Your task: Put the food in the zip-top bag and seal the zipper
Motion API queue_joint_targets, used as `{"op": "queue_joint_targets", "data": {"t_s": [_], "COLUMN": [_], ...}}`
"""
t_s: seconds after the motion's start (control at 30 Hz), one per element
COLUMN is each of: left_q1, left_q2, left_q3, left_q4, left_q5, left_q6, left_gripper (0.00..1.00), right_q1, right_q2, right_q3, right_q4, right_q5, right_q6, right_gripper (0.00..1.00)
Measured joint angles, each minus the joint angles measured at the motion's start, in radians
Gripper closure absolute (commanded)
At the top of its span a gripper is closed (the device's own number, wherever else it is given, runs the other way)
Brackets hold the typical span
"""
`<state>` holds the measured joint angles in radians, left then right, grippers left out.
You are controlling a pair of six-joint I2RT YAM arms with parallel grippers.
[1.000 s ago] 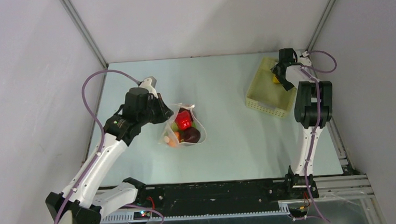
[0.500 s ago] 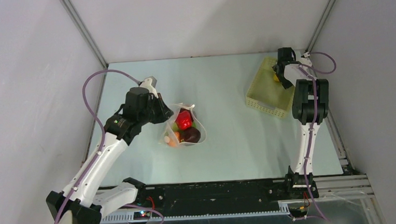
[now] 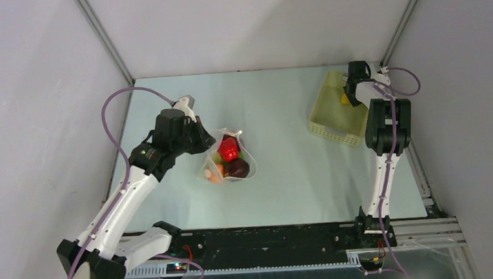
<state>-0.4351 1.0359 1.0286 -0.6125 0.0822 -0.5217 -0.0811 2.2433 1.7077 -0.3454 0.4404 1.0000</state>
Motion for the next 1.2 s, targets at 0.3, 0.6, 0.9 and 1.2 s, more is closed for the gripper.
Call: {"op": "queue_joint_targets", "data": {"t_s": [0.3,0.6,0.9,1.2], "left_q1": [0.0,0.0,0.001,0.002], "left_q2": [-0.023,-0.04,-0.048,-0.048], "left_q3": [0.0,0.0,0.0,0.0], "left_q4": [0.0,0.003,0.004,0.005], "left_q5": [0.001,0.019,0.034,0.062], "left_q6": [0.0,-0.001,-0.001,-0.001], "left_gripper": [1.0,1.0,1.0,1.0], "right_q1": [0.001,0.029,0.138,0.466], "right_q2": [-0.138,-0.478,-0.828,-1.108], "right_q3": [-0.187,-0.407,-0.594,-0.68], "right_q4": [0.09,0.204,0.304,0.294], "right_q5": [-0.039,-0.085,-0.206,-0.618], "right_q6": [-0.045,-0.153,-0.295,-0.492], "right_gripper": [0.82,0.82,0.81,0.79]}}
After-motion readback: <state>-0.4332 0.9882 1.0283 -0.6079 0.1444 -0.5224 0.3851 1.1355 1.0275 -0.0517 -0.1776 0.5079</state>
